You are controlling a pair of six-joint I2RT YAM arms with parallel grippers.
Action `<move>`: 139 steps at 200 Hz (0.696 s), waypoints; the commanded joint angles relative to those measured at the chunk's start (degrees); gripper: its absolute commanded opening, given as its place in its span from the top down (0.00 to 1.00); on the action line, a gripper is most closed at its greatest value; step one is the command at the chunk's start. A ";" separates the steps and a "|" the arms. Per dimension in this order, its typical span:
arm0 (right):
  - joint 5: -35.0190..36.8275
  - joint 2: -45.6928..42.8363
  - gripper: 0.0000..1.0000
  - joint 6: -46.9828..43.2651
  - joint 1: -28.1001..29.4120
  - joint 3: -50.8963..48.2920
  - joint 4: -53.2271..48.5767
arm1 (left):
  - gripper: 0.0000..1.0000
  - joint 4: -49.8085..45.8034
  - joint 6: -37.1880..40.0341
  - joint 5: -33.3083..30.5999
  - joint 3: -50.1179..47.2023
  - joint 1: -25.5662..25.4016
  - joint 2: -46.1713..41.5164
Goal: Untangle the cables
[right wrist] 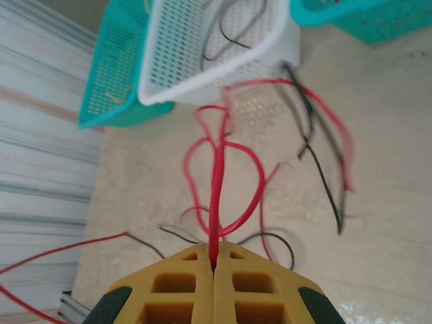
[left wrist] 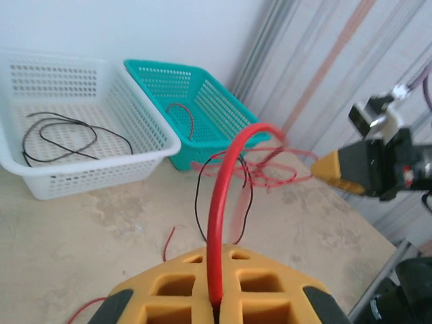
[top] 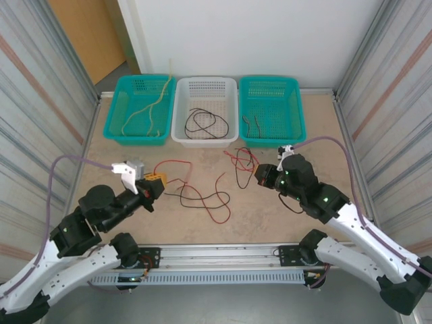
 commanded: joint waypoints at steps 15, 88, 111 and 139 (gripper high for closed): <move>0.51 4.54 1.00 3.70 5.04 -4.34 5.35 | 1.00 2.04 0.91 -0.96 6.74 -0.33 5.18; 12.30 16.06 0.49 -8.77 22.01 11.16 -2.67 | 1.00 9.31 3.21 7.10 15.57 -0.31 14.63; 14.04 14.94 0.35 -11.37 23.54 12.46 -0.09 | 1.00 11.17 3.26 7.43 15.89 -0.33 14.90; 9.23 15.37 0.29 -13.28 23.54 10.61 8.68 | 1.00 13.86 2.31 9.98 16.75 -0.33 15.94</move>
